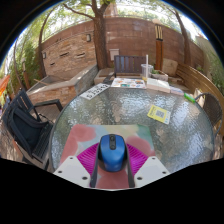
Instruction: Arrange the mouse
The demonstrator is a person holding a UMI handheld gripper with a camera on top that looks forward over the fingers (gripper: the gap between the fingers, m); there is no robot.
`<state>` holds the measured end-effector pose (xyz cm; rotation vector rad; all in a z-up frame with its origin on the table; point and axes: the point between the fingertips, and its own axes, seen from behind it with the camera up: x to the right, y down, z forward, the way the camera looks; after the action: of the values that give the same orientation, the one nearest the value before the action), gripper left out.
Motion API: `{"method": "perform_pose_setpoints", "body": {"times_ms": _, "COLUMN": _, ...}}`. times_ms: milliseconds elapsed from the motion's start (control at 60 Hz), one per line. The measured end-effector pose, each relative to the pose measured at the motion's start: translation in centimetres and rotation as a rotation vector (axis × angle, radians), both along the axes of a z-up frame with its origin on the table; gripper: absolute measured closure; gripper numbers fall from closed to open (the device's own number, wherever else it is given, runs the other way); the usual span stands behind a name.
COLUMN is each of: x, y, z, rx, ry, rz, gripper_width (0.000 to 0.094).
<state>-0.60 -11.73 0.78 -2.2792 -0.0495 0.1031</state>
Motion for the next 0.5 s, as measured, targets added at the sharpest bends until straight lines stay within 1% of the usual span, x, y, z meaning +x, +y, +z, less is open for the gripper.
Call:
{"method": "perform_pose_setpoints", "body": {"times_ms": 67, "x": -0.2, "y": -0.5, "z": -1.0, "rx": -0.041, "ry": -0.002, "rz": 0.006, "gripper_width": 0.0429}}
{"method": "perform_pose_setpoints", "body": {"times_ms": 100, "x": -0.1, "y": -0.7, "z": -0.7, "rx": -0.041, "ry": -0.014, "rz": 0.000, "gripper_width": 0.0380}}
{"method": "perform_pose_setpoints", "body": {"times_ms": 133, "x": -0.1, "y": -0.8, "z": -1.0, "rx": -0.032, "ry": -0.027, "rz": -0.004, "gripper_width": 0.0280}}
{"method": "perform_pose_setpoints", "body": {"times_ms": 183, "x": -0.3, "y": -1.4, "z": 0.4, "rx": -0.021, "ry": -0.040, "rz": -0.003, "gripper_width": 0.0065}}
{"method": "perform_pose_setpoints", "body": {"times_ms": 217, "x": -0.1, "y": -1.6, "z": 1.8, "rx": -0.017, "ry": -0.045, "rz": -0.004, "gripper_width": 0.0110}}
{"method": "perform_pose_setpoints", "body": {"times_ms": 233, "x": -0.1, "y": -1.9, "z": 2.5, "rx": -0.012, "ry": -0.049, "rz": -0.005, "gripper_width": 0.0117}}
{"method": "perform_pose_setpoints", "body": {"times_ms": 300, "x": -0.1, "y": -3.3, "z": 5.0, "rx": 0.004, "ry": -0.069, "rz": -0.017, "gripper_width": 0.0072}}
{"method": "perform_pose_setpoints", "body": {"times_ms": 367, "x": 0.0, "y": -4.9, "z": 8.2, "rx": 0.012, "ry": -0.078, "rz": -0.025, "gripper_width": 0.0093}}
{"method": "perform_pose_setpoints", "body": {"times_ms": 500, "x": -0.3, "y": -8.6, "z": 13.4, "rx": 0.024, "ry": -0.104, "rz": -0.034, "gripper_width": 0.0085}}
